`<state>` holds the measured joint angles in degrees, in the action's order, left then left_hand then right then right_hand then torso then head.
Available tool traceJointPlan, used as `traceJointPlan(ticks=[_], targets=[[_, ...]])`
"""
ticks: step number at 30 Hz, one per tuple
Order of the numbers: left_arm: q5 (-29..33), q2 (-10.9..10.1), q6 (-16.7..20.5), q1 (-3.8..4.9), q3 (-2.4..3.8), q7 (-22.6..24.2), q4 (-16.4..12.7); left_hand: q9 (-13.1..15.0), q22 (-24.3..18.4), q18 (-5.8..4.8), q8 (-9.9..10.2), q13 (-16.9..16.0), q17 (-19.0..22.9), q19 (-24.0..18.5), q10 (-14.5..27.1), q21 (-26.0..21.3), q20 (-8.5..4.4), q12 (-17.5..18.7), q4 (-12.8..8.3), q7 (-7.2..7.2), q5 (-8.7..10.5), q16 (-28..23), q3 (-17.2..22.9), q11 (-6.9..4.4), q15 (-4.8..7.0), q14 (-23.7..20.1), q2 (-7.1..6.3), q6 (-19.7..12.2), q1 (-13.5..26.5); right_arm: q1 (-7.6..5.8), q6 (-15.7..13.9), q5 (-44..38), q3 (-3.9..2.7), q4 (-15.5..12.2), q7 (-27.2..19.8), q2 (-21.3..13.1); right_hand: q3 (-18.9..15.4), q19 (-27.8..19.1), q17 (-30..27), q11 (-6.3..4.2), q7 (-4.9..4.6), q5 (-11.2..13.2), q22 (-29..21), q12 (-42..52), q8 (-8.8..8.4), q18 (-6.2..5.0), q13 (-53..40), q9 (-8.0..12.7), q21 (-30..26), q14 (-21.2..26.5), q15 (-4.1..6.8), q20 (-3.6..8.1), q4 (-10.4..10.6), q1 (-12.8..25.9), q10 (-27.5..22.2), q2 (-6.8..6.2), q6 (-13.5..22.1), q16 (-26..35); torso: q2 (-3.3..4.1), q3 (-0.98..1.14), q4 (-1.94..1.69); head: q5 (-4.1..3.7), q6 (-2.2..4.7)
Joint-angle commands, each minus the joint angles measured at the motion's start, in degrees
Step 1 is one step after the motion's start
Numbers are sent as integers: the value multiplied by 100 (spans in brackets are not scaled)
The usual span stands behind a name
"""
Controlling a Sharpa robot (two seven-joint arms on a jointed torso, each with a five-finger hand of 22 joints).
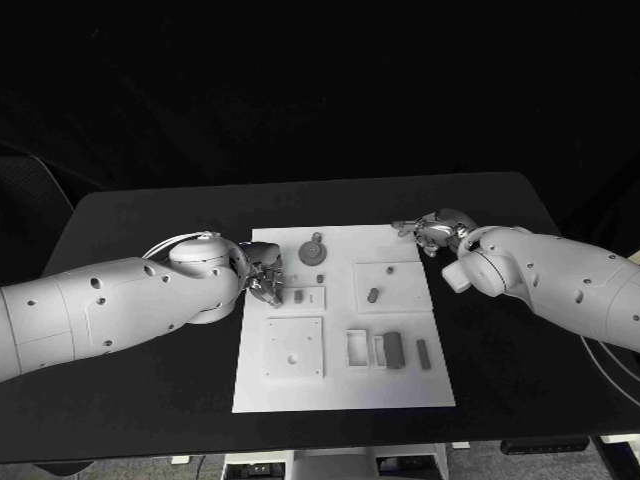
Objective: Assemble the parts on the task board
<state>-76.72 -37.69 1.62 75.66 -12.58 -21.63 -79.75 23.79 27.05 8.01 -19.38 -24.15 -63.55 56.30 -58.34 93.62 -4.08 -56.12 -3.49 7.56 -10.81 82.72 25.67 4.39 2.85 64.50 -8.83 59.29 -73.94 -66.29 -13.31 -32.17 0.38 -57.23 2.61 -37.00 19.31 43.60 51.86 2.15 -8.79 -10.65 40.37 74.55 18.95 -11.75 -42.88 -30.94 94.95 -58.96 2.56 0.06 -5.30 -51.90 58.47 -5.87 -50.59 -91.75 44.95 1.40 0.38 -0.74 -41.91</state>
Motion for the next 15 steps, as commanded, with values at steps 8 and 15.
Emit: traceJointPlan(ticks=[8, 15], targets=[[-103, 18, -103, -22, -23, 72, -7, -9, -9, 207, -2, 13, 9, -21, -27, -31, -58, 48, -139, 76, -33, -16, 37, 74, 3, -36, 7, 103, -115, 2, 93, -43, 0, -15, -29, -5, -38, 29, -6, 9, -35, -3, 5, -28, -17, -163, 7, 7, 752, 0, 36, 12, -4, 34, 16, 10, 7, 26, 0, -1, -1, -6, -14], [-243, 15, -68, -23, -25, 108, -11, -6, -11, 210, -7, 15, 10, -33, -11, -32, -60, 55, -213, 71, -30, -15, 38, 76, 3, -47, -3, 118, -168, 2, 92, -43, 0, -14, -29, -6, -38, 29, -6, 9, -35, -3, 5, -28, -17, -163, 8, 7, 752, 0, 36, 12, -4, 34, 16, 10, 7, 26, 0, -1, 1, -6, -25]])
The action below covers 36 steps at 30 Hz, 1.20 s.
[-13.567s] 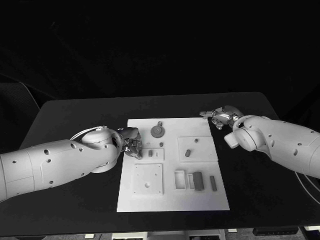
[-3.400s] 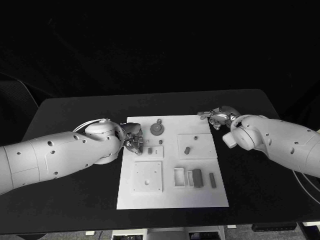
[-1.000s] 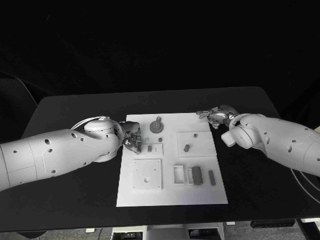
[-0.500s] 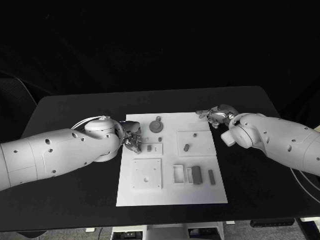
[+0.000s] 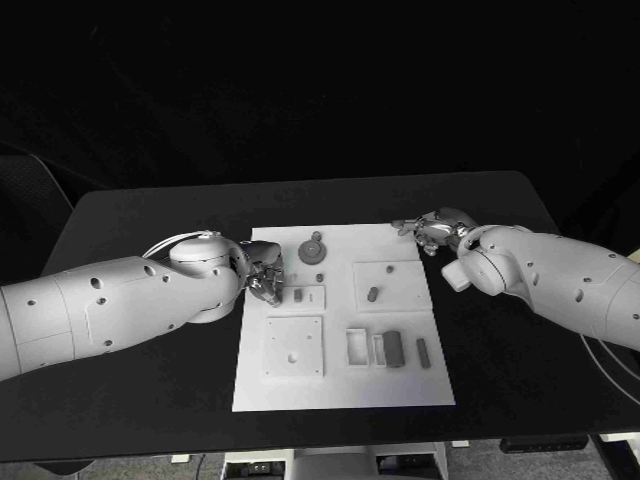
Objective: Assemble the parts on the task board
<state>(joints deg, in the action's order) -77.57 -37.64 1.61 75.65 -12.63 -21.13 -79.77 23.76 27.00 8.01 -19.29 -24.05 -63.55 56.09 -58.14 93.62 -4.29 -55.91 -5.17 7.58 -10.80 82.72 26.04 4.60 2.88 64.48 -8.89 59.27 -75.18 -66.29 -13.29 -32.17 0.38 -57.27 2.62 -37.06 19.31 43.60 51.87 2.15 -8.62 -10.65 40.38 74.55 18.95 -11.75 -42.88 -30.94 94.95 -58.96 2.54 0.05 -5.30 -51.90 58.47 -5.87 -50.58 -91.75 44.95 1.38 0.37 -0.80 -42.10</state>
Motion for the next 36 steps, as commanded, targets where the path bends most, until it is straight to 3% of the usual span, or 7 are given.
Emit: traceJointPlan(ticks=[1, 18, 36], targets=[[-185, 10, -67, -22, -21, 62, -12, -2, -6, 212, -16, 5, 9, -13, -31, -32, -40, 33, -57, 69, -31, -15, 1, 55, 1, -46, 1, 122, -52, 2, 91, -43, 0, -10, -31, -1, -38, 29, -7, 9, -53, -3, 5, -28, -17, -163, 8, 8, 752, 0, 38, 12, -4, 34, 16, 10, 6, 26, 0, 1, 1, -2, -10], [-316, 17, -35, -22, -25, -45, -77, 1, -7, 211, -22, 3, 10, -19, -36, -31, -40, 30, -103, 68, -31, -12, -3, 56, 2, -51, -1, 137, -83, 2, 107, -44, 0, -15, -20, -7, -38, 29, -7, 9, -53, -3, 5, -28, -17, -163, 10, 8, 751, 1, 38, 12, -4, 35, 16, 11, 6, 27, 0, 3, 1, -7, -42], [-367, 21, 40, -23, -25, -179, -92, 15, -3, 188, -44, -10, 16, 2, -105, -6, -25, -3, -18, 68, -30, 6, -89, 56, -5, -29, 16, 197, 125, 5, 128, -48, 0, -11, -18, 10, -39, 29, -7, 10, -53, -2, 4, -28, -18, -163, 11, 9, 751, 1, 38, 12, -4, 36, 16, 11, 7, 28, 1, 1, 1, 3, -37]])
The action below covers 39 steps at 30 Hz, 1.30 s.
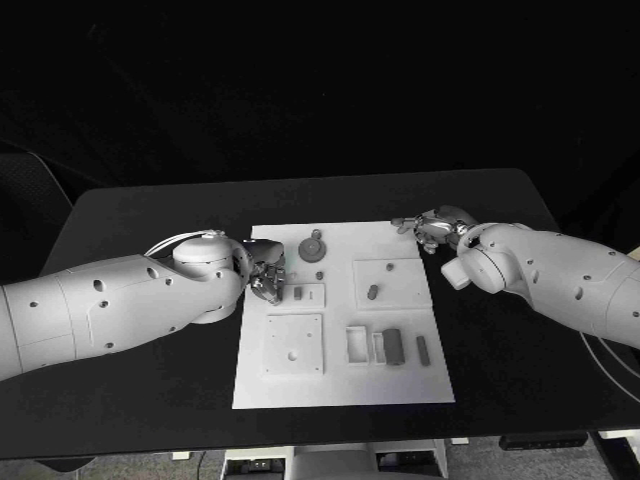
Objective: Assemble the parts on the task board
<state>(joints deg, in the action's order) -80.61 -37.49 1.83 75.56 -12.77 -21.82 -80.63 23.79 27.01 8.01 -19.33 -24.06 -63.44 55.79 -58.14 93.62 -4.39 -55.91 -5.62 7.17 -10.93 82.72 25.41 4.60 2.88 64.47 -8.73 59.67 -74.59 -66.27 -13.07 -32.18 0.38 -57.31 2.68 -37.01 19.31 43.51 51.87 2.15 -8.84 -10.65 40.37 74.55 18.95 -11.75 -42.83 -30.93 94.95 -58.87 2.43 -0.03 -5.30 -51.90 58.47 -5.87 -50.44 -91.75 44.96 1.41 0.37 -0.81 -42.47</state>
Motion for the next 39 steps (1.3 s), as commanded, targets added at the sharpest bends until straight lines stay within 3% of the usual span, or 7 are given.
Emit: traceJointPlan(ticks=[1, 22, 39], targets=[[-62, 5, 38, -15, -11, -115, -8, 13, -4, 187, -43, -10, 7, 34, -113, -4, -14, -6, 39, 107, -17, 7, -33, 54, -7, -26, 1, 163, 91, 4, 106, -48, 0, -7, -25, 5, -39, 37, -7, 9, -31, -2, 5, -28, -18, -163, 6, 8, 751, -7, 48, 20, -4, 36, 16, 11, -7, 28, 0, -1, 1, 4, 0], [-58, -13, 73, -16, -10, -91, -45, 21, -5, 186, -55, -14, 13, 52, -150, 5, -16, -19, 99, 101, -43, 15, -43, 44, -5, -6, 5, 197, 189, 10, 112, -52, 0, -3, -23, 9, -39, 37, -7, 10, -31, -2, 5, -29, -19, -163, 8, 10, 750, -7, 48, 20, -3, 38, 15, 11, -6, 29, 0, -6, -2, -1, 25], [-65, 21, -46, -16, -15, -125, -21, 20, -6, 189, -53, -13, 15, 52, -150, 4, -18, -17, 91, 99, -45, 14, -38, 41, -4, -5, -1, 196, 183, 10, 128, -54, 0, -4, -17, 7, -40, 37, -8, 10, -31, -2, 4, -30, -19, -163, 9, 10, 749, -6, 48, 20, -3, 40, 14, 12, -5, 29, -2, 0, -1, -10, -11]])
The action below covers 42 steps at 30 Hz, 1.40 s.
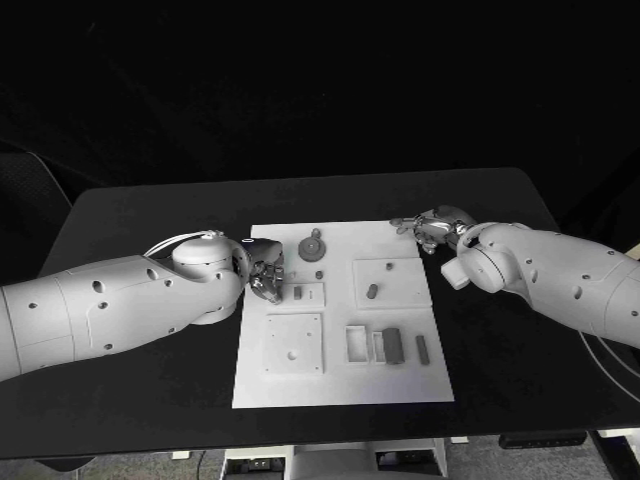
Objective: Assemble the parts on the task board
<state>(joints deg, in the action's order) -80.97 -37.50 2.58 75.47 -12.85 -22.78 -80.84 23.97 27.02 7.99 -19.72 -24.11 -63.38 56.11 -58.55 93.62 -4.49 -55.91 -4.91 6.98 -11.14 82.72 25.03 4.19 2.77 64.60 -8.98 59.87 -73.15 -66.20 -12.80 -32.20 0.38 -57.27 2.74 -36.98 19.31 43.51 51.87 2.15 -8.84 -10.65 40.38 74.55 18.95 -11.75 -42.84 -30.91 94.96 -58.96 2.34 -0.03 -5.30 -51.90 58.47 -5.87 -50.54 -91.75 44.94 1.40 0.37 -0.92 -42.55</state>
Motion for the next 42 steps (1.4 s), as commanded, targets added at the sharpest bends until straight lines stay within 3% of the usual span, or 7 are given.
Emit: traceJointPlan(ticks=[1, 22, 42], targets=[[-34, 25, -121, -7, -7, -30, 2, 3, -7, 190, -14, -8, 9, 20, -108, 4, -8, -17, 20, 118, -25, 15, -1, 82, 8, -19, 23, 176, 39, 3, 101, -52, 0, -8, -23, 4, -40, 37, -8, 10, -31, -2, 4, -30, -19, -163, 10, 9, 749, 2, 57, 20, -3, 40, 14, 12, 6, 29, 0, 1, 0, 1, -3], [-185, 38, -132, -7, -14, -30, 12, 2, -11, 200, -10, -6, 15, 21, -109, 2, -16, -13, -20, 114, -38, 13, 24, 74, 14, -17, 32, 178, -4, 5, 110, -52, 0, -8, -20, 11, -41, 37, -8, 10, -32, -2, 4, -30, -20, -163, 12, 10, 748, 3, 57, 20, -2, 43, 13, 12, 6, 30, 2, -3, 0, -3, -20], [-152, -77, -55, -6, -7, 10, -67, 2, -13, 205, -8, -4, 18, 20, -110, 0, -19, -11, -47, 113, -40, 13, 31, 70, 17, -15, 8, 179, -26, 10, 127, -68, 0, -15, -15, 11, -41, 36, -8, 11, -32, -2, 3, -31, -20, -163, 13, 11, 748, 3, 57, 20, 0, 45, 13, 13, 7, 31, 1, 3, 3, -6, -11]])
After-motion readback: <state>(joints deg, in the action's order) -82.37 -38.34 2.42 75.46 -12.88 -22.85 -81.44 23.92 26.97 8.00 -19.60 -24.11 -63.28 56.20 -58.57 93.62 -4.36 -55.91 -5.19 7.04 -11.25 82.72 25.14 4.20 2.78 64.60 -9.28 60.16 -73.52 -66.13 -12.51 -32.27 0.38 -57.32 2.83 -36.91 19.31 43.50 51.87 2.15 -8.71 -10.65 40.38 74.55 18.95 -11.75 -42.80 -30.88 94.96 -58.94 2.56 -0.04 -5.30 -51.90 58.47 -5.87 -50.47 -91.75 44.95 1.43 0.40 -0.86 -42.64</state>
